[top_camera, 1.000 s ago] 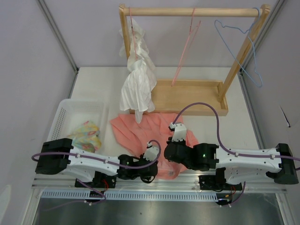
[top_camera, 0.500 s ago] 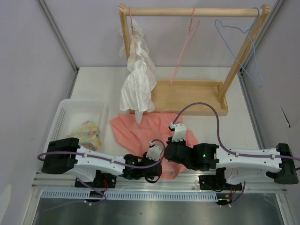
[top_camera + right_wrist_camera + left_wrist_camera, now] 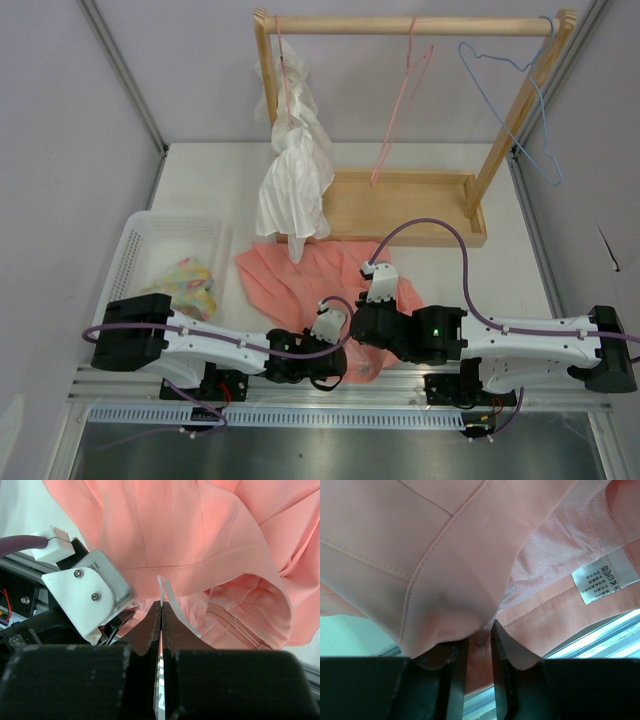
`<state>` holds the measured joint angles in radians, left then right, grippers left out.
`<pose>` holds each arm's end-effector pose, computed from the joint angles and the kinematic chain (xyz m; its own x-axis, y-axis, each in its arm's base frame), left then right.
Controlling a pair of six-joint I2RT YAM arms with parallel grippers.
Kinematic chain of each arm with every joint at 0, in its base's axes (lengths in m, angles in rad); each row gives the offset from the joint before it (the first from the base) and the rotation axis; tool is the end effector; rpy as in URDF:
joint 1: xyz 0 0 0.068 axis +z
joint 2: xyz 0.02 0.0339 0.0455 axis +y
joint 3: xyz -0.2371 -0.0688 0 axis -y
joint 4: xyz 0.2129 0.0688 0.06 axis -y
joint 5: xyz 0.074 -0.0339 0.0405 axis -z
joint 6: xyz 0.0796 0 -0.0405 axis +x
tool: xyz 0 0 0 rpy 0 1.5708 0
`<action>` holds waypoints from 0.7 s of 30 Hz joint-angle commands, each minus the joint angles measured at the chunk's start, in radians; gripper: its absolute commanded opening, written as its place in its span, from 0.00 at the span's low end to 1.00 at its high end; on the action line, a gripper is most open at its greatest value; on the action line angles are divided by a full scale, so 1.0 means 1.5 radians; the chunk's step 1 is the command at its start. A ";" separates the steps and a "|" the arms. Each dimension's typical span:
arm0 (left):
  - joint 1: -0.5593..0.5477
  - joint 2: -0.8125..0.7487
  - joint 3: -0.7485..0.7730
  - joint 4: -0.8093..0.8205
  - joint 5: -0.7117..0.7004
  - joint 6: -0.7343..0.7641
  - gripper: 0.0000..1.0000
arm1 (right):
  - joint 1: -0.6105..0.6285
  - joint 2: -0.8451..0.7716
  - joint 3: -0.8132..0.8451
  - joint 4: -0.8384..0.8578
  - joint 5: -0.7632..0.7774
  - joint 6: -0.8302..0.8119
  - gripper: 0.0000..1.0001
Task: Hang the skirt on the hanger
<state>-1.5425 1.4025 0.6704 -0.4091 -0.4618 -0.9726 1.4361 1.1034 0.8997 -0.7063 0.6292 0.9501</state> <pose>0.0422 -0.2381 0.1175 -0.7496 0.3376 -0.5693 0.4797 0.8697 -0.1161 0.0758 0.2105 0.2316 -0.6739 -0.0755 -0.7349 -0.3515 0.9077 0.2290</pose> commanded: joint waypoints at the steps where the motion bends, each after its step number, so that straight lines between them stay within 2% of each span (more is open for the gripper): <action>1: 0.001 -0.011 0.027 -0.009 -0.020 -0.014 0.27 | 0.006 -0.004 0.023 -0.001 0.036 0.015 0.00; 2: 0.001 -0.012 0.029 -0.012 -0.020 -0.014 0.22 | 0.005 -0.004 0.023 -0.002 0.036 0.015 0.00; 4: 0.002 -0.015 0.028 -0.017 -0.020 -0.016 0.18 | 0.005 -0.004 0.024 -0.002 0.036 0.014 0.00; 7: 0.001 -0.034 0.021 -0.017 -0.016 -0.015 0.02 | 0.005 -0.004 0.025 -0.002 0.037 0.010 0.00; 8: 0.001 -0.040 0.020 -0.017 -0.014 -0.011 0.00 | 0.005 -0.003 0.026 -0.003 0.037 0.009 0.00; 15: 0.001 -0.132 0.006 -0.012 0.037 0.046 0.00 | -0.027 -0.023 0.040 -0.020 0.041 -0.021 0.00; 21: 0.003 -0.270 0.005 -0.014 0.097 0.098 0.00 | -0.130 -0.069 0.058 -0.013 0.004 -0.094 0.00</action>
<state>-1.5414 1.1038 0.6750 -0.4385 -0.3710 -0.8867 1.3014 1.0504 0.9268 -0.7372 0.6338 0.8791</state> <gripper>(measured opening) 0.008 0.009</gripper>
